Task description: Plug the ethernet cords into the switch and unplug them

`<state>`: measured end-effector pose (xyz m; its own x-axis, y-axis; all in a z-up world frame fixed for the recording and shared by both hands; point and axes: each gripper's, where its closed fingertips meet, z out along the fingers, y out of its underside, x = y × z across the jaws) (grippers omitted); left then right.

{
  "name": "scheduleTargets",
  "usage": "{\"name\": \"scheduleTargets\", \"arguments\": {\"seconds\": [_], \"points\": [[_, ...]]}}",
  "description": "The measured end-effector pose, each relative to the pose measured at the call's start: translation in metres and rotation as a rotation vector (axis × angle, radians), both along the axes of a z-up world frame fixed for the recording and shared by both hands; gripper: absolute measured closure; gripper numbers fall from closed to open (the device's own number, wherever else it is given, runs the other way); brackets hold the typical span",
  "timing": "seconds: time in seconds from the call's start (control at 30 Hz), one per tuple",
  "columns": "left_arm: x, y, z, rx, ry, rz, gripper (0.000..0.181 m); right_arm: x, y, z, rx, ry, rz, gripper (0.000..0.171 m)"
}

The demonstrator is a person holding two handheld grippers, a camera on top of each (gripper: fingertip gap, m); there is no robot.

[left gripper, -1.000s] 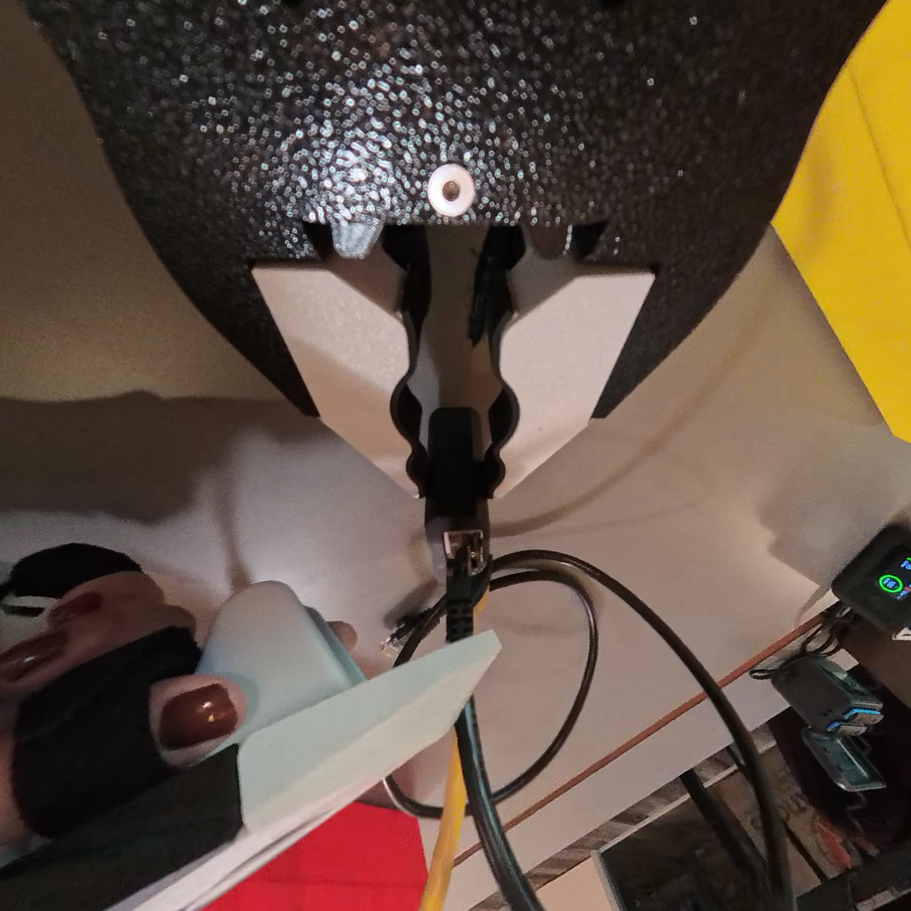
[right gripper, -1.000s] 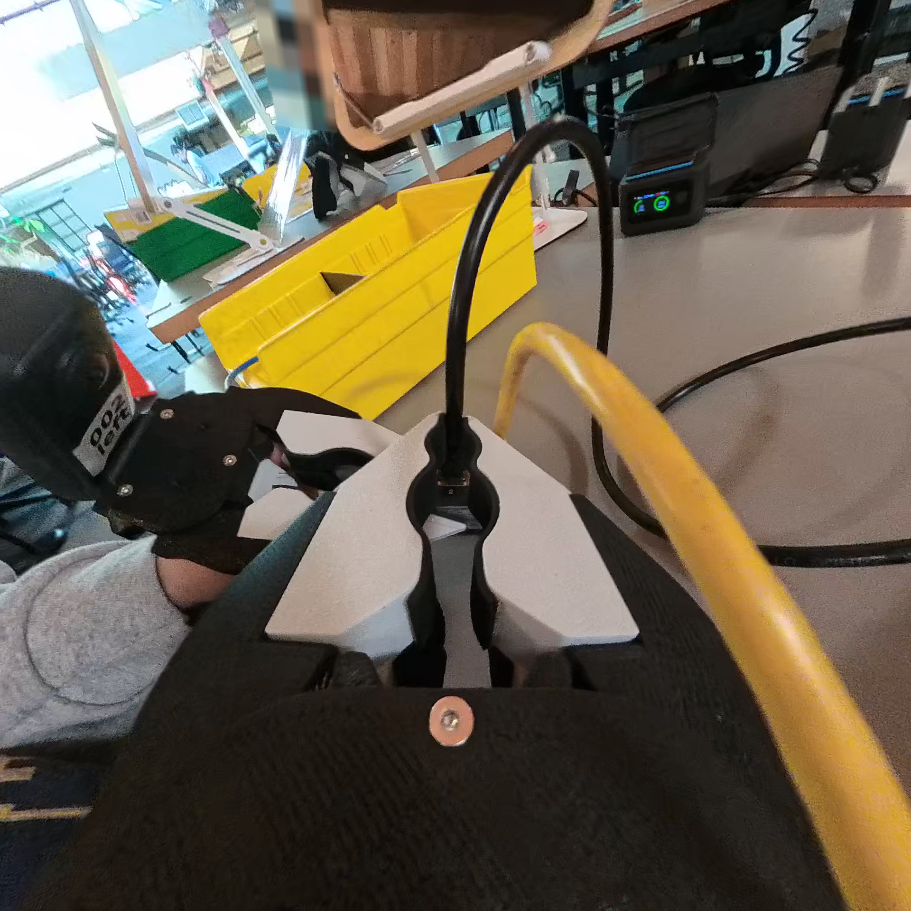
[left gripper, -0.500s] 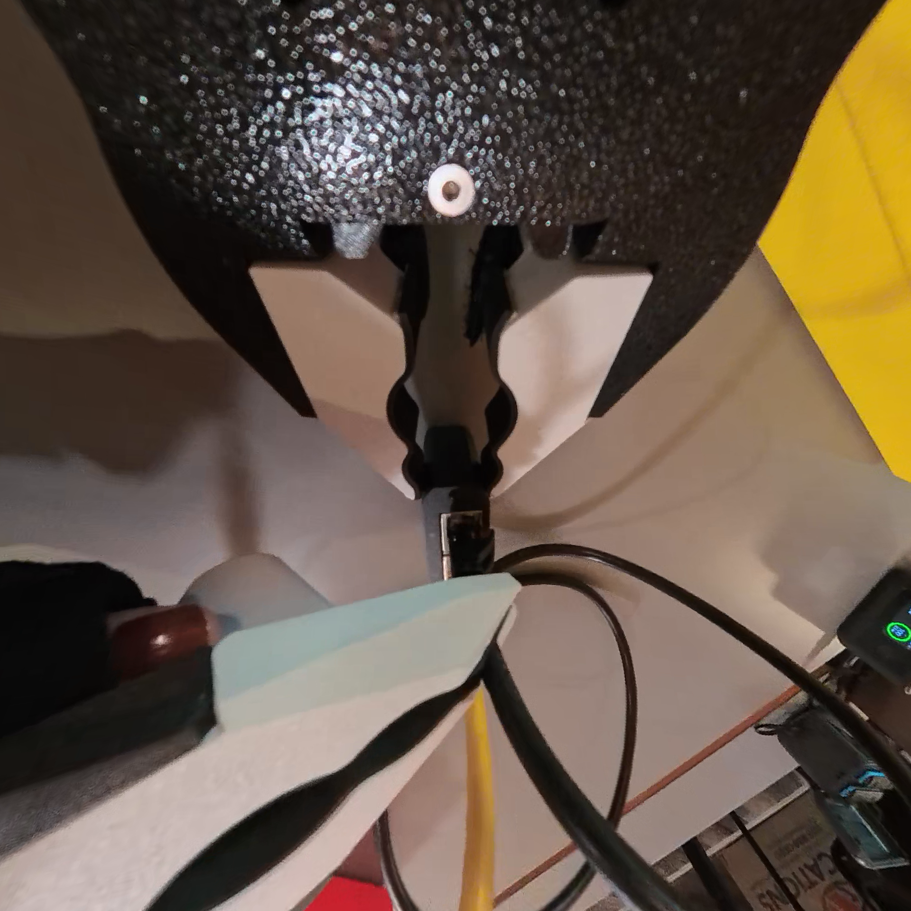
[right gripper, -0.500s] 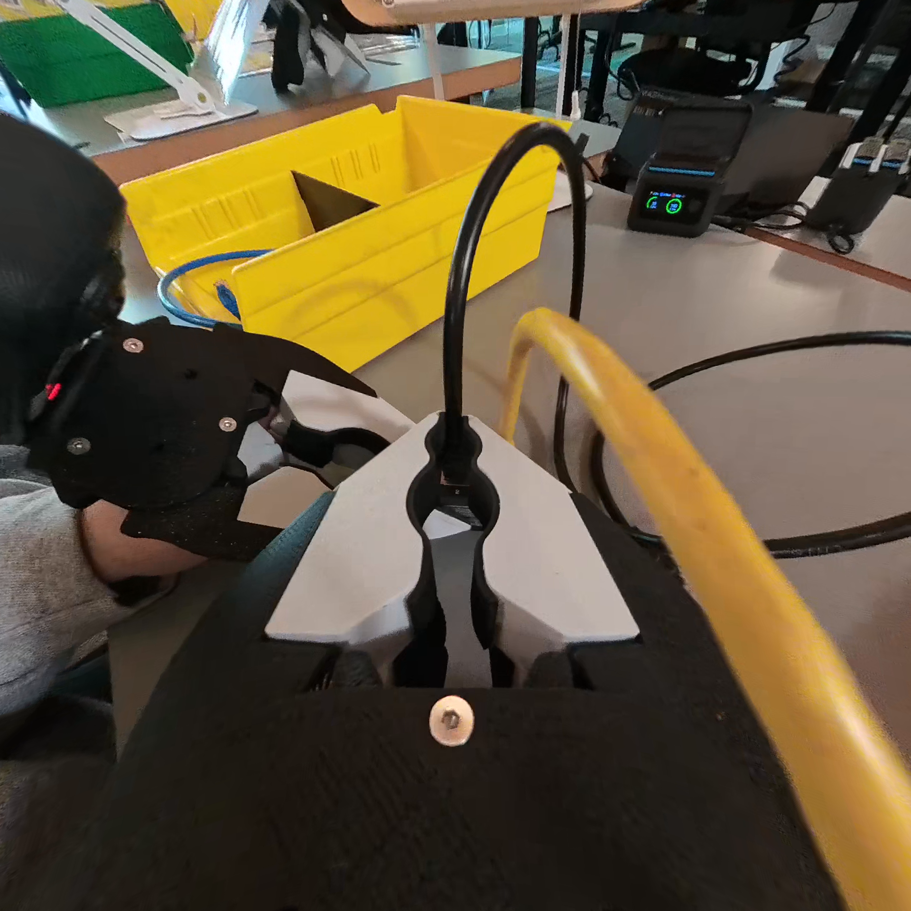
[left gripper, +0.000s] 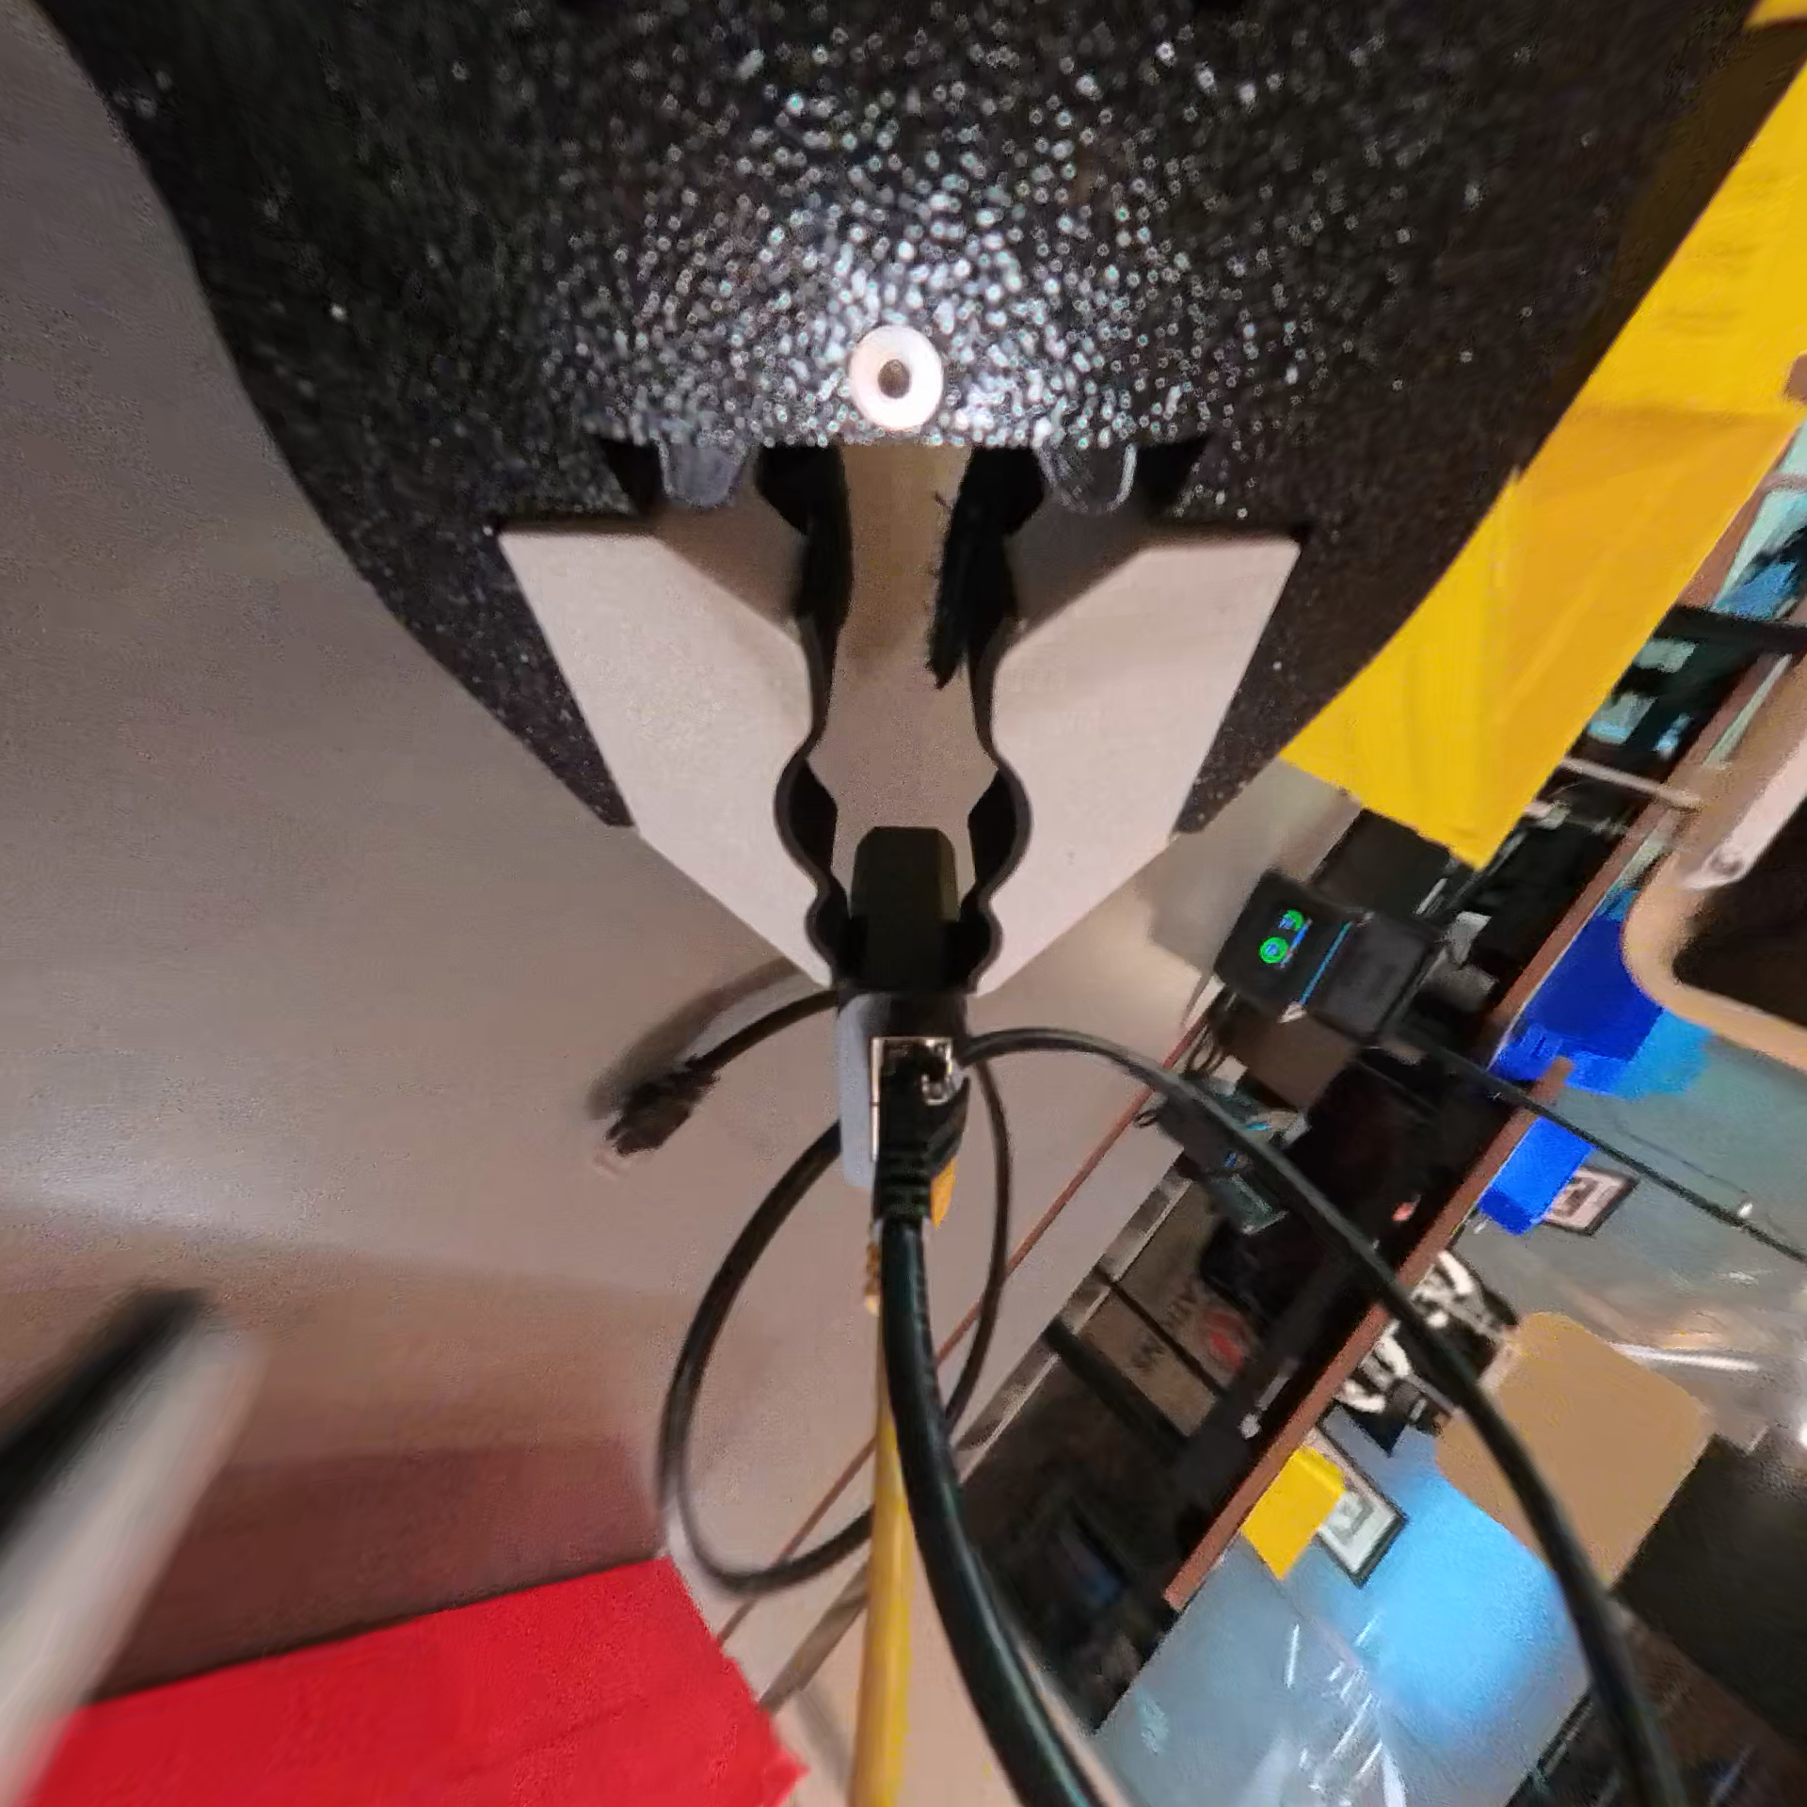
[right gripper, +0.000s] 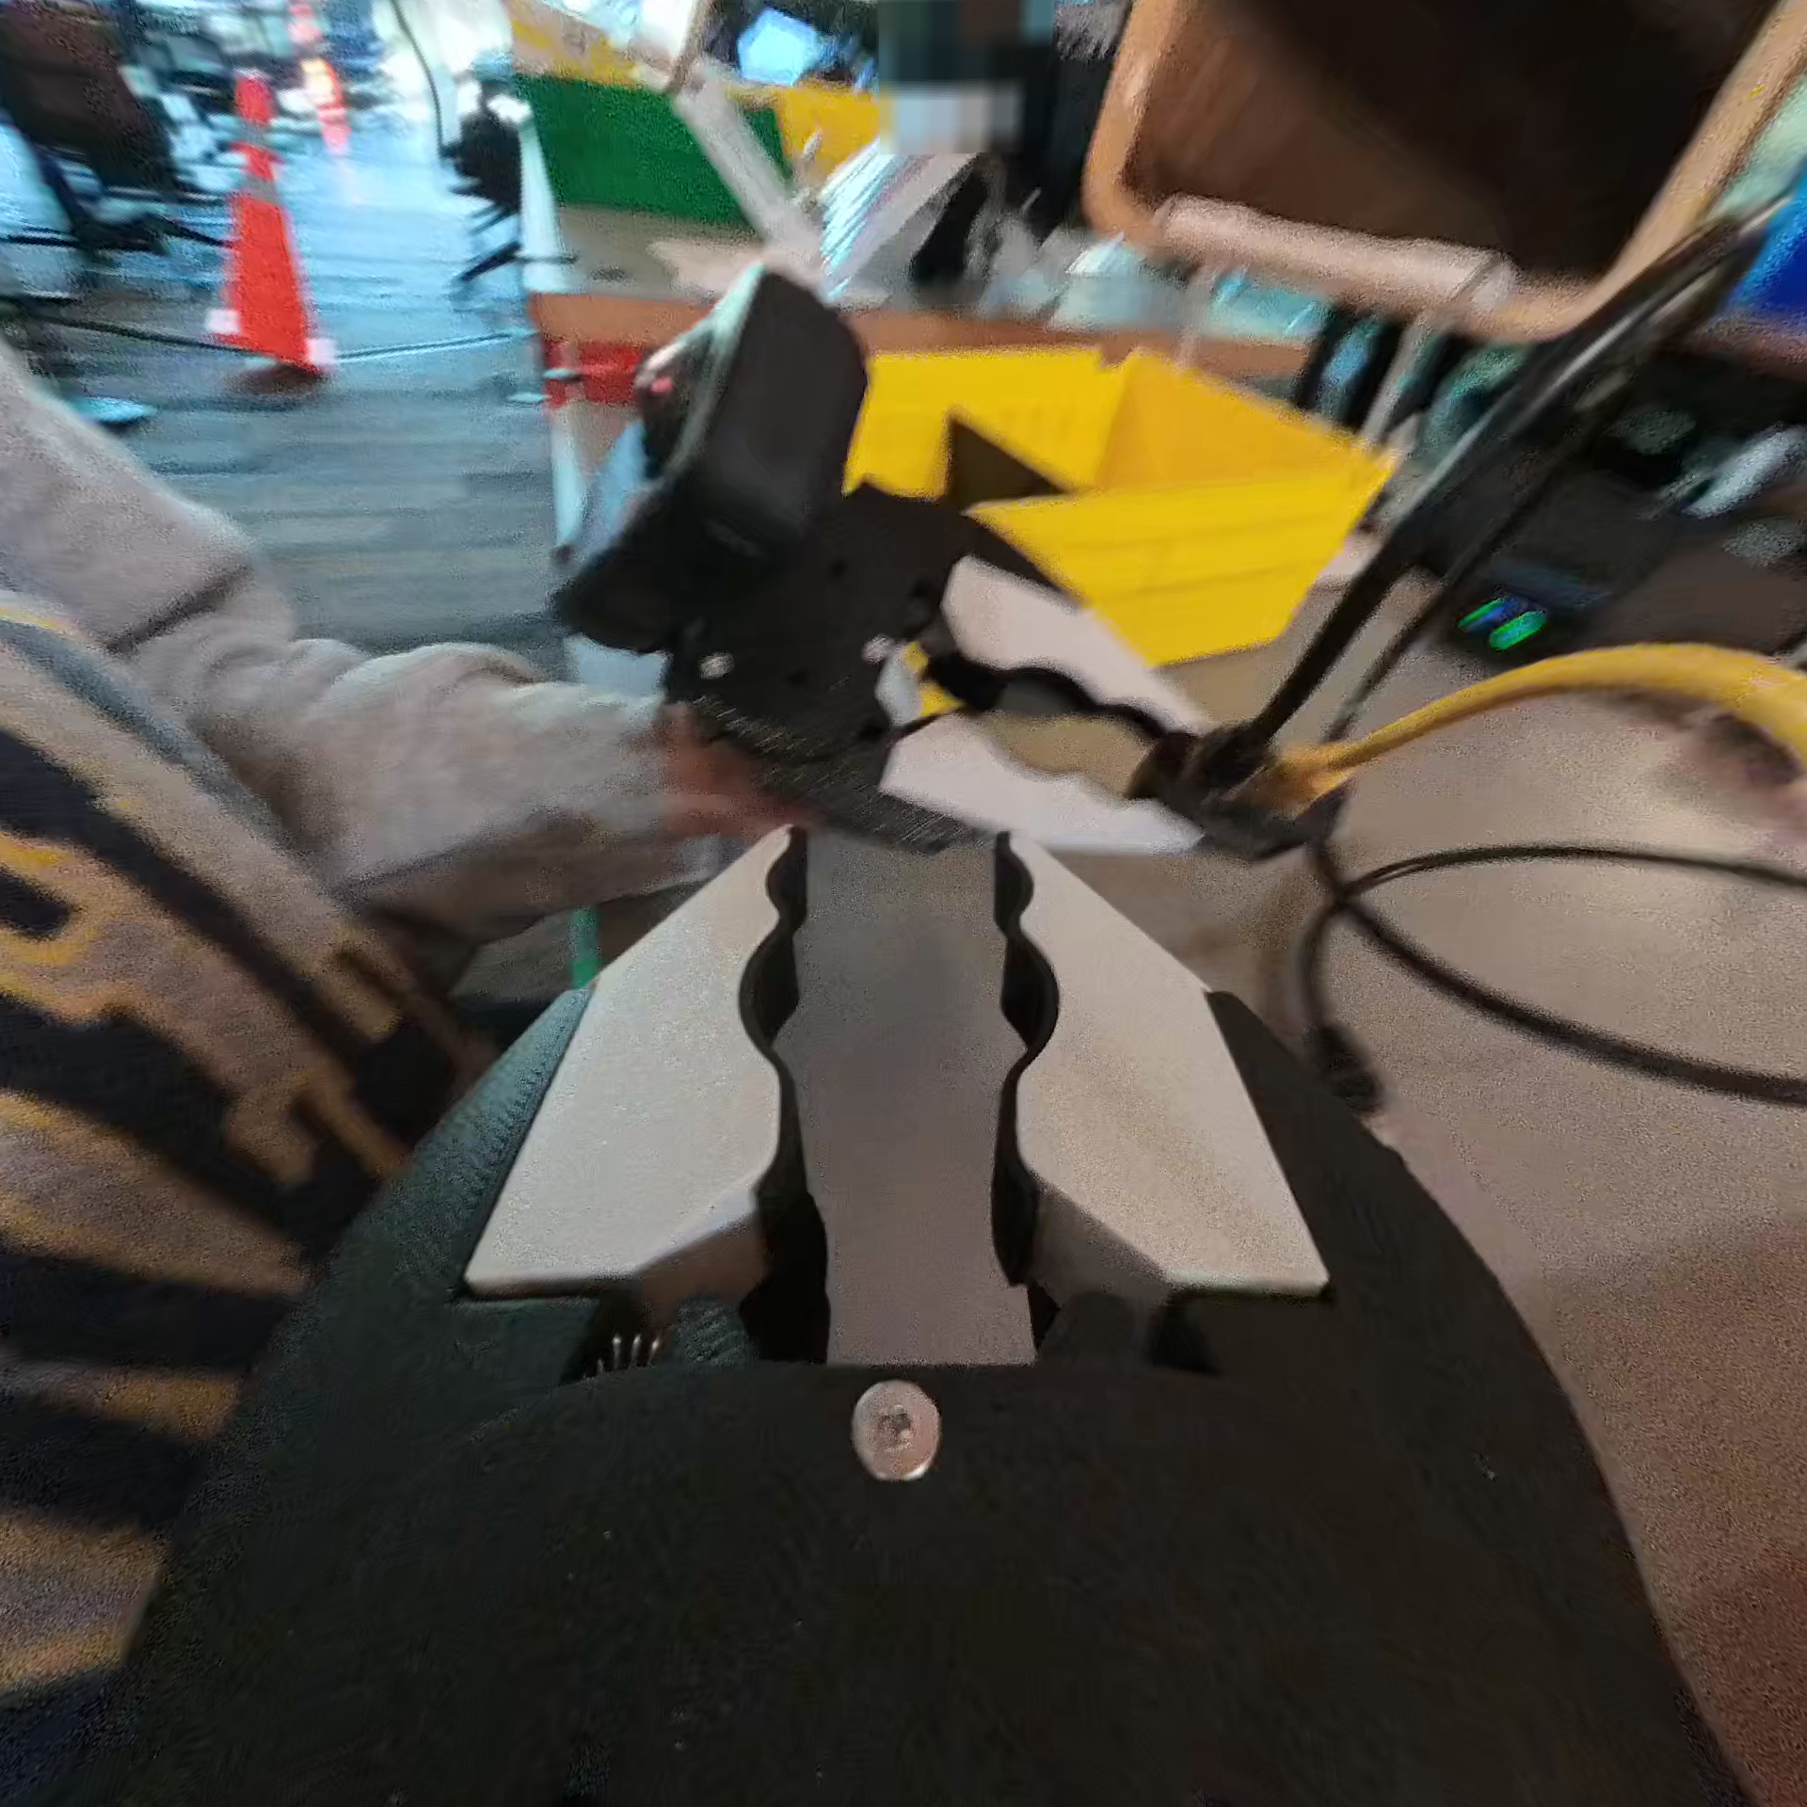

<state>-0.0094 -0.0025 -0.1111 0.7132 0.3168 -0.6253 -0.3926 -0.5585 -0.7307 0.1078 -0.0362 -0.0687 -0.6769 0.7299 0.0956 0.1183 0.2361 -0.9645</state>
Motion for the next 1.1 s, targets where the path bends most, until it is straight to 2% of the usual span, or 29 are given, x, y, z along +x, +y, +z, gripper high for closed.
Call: {"name": "scheduleTargets", "arguments": {"seconds": [0.07, 0.1, 0.17, 0.27, 0.37, 0.47, 0.57, 0.7, 0.83, 0.93, 1.0, 1.1], "points": [[-0.014, -0.007, 0.003, 0.006, 0.000, 0.038, 0.160, 0.025, -0.010, 0.004, -0.131, -0.207, 0.150, 0.126], [-0.021, -0.011, 0.005, 0.008, 0.011, 0.060, 0.160, 0.039, -0.015, 0.017, -0.224, -0.262, 0.243, 0.126], [-0.026, -0.014, 0.013, 0.051, -0.010, 0.059, 0.161, 0.051, -0.009, 0.057, -0.361, -0.181, 0.303, 0.126], [-0.017, -0.008, 0.033, 0.278, -0.252, -0.058, 0.160, 0.044, 0.028, 0.104, -0.309, 0.060, 0.162, 0.126], [0.012, 0.001, 0.064, 0.495, -0.482, -0.359, 0.161, 0.020, 0.076, 0.121, -0.113, 0.223, -0.043, 0.127], [0.044, 0.001, 0.087, 0.558, -0.579, -0.608, 0.161, -0.002, 0.087, 0.111, -0.016, 0.178, -0.052, 0.124], [0.056, 0.000, 0.100, 0.602, -0.642, -0.694, 0.161, -0.019, 0.075, 0.096, -0.002, 0.131, -0.001, 0.121], [0.066, -0.011, 0.128, 0.809, -0.795, -0.844, 0.161, -0.037, 0.049, 0.068, -0.078, -0.024, 0.055, 0.120], [0.067, -0.011, 0.132, 0.876, -0.871, -0.881, 0.167, -0.047, 0.033, 0.050, -0.212, -0.129, 0.085, 0.121], [0.063, -0.008, 0.127, 0.845, -0.863, -0.842, 0.168, -0.050, 0.034, 0.047, -0.343, -0.161, 0.094, 0.132], [0.065, -0.004, 0.123, 0.804, -0.849, -0.832, 0.168, -0.055, 0.040, 0.044, -0.387, -0.156, 0.061, 0.152], [0.060, -0.002, 0.125, 0.827, -0.902, -0.836, 0.168, -0.054, 0.038, 0.046, -0.501, -0.146, 0.092, 0.161]]}}
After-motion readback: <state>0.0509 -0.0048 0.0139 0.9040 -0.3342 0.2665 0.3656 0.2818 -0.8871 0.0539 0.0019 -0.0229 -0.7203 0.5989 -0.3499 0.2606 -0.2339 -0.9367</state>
